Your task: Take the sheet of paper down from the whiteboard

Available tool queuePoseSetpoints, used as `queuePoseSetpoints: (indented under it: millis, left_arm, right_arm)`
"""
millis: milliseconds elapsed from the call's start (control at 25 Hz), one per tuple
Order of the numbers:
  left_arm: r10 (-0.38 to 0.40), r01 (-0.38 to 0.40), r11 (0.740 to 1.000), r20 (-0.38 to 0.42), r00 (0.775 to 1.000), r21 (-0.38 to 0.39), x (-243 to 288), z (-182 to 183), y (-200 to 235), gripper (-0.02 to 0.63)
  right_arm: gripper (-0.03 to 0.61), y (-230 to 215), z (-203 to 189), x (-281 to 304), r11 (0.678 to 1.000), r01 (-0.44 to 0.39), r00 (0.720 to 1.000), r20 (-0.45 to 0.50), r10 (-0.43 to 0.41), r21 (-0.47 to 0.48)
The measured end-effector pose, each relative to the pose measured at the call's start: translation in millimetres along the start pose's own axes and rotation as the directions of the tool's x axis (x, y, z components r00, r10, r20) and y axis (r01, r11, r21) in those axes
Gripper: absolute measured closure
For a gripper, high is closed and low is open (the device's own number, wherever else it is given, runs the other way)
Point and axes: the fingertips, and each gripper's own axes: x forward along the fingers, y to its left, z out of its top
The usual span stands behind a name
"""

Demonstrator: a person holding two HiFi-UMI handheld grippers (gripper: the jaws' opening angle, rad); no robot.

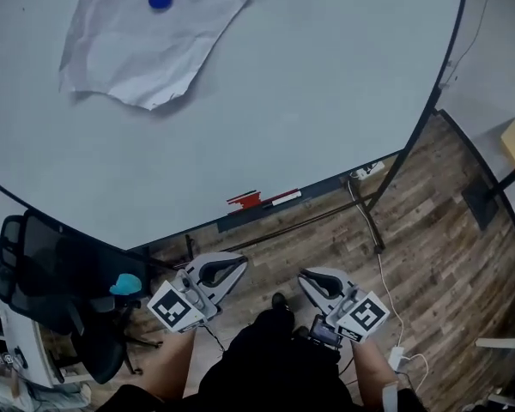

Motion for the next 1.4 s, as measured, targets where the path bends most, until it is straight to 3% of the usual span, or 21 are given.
queuePoseSetpoints:
  millis: [80, 160, 240, 400, 520, 640, 760, 840, 920, 1040, 1120, 1240, 1320, 1400]
  left_arm:
    - [0.029, -0.028, 0.996, -0.007, 1.000, 0.087, 2.5, 6.2, 20.2, 0.603]
    - [0.043, -0.017, 0.963, -0.094, 0.995, 0.267, 7.1, 6.2, 37.9, 0.603]
    - [0.066, -0.017, 0.934, -0.126, 0.990, 0.356, 15.3, 12.4, 54.4, 0.603]
    - [0.050, -0.035, 0.938, -0.036, 0.998, 0.346, 36.4, 39.1, 82.4, 0.603]
    - [0.049, -0.043, 0.940, -0.009, 0.999, 0.337, 42.3, 51.3, 101.1, 0.603]
    - [0.091, -0.091, 0.936, 0.015, 0.996, 0.339, 35.5, 63.5, 116.9, 0.603]
    - [0.177, -0.199, 0.937, 0.102, 0.979, 0.286, 19.4, 86.2, 132.5, 0.603]
    - [0.254, -0.285, 0.912, 0.140, 0.957, 0.295, 4.8, 104.0, 142.6, 0.603]
    - [0.343, -0.381, 0.858, 0.168, 0.924, 0.345, -12.5, 125.4, 154.2, 0.603]
    - [0.458, -0.501, 0.763, 0.206, 0.865, 0.409, -38.5, 163.4, 167.9, 0.603]
    - [0.527, -0.569, 0.691, 0.227, 0.819, 0.446, -55.4, 191.6, 174.2, 0.603]
    - [0.619, -0.661, 0.579, 0.270, 0.737, 0.478, -80.4, 233.2, 184.3, 0.602]
    - [0.662, -0.715, 0.539, 0.302, 0.686, 0.446, -93.8, 256.2, 190.7, 0.601]
    - [0.681, -0.756, 0.524, 0.341, 0.648, 0.392, -103.8, 277.5, 193.7, 0.601]
  right_arm:
    - [0.555, -7.4, 12.9, 15.2, 1.000, -0.009, 1.000, -0.004, 0.009, -0.021]
    - [0.555, -14.3, 30.7, 25.0, 0.998, -0.013, 1.000, -0.011, 0.012, -0.057]
    - [0.554, -25.5, 49.2, 28.8, 0.994, -0.007, 1.000, -0.021, 0.004, -0.107]
    - [0.547, -52.9, 77.9, 32.7, 0.984, 0.047, 0.998, -0.020, -0.051, -0.171]
    - [0.504, -59.5, 90.9, 44.1, 0.978, 0.066, 0.997, -0.013, -0.070, -0.199]
    - [0.483, -59.4, 105.1, 60.2, 0.973, 0.054, 0.999, 0.008, -0.054, -0.225]
    - [0.468, -62.4, 132.0, 74.6, 0.960, 0.008, 0.999, 0.033, 0.002, -0.279]
    - [0.468, -62.0, 164.9, 88.7, 0.943, -0.028, 0.995, 0.080, 0.057, -0.333]
    - [0.468, -58.1, 208.1, 108.0, 0.916, -0.066, 0.979, 0.149, 0.135, -0.395]
    - [0.468, -43.3, 272.3, 131.4, 0.821, -0.080, 0.949, 0.209, 0.236, -0.565]
    - [0.468, -32.3, 309.1, 143.0, 0.720, -0.038, 0.938, 0.224, 0.265, -0.693]
    - [0.468, -22.3, 354.3, 164.2, 0.542, 0.017, 0.938, 0.201, 0.282, -0.840]
    - [0.468, -17.1, 378.3, 179.1, 0.441, 0.027, 0.947, 0.164, 0.275, -0.897]
    - [0.468, -12.1, 400.2, 189.3, 0.381, 0.039, 0.954, 0.148, 0.260, -0.924]
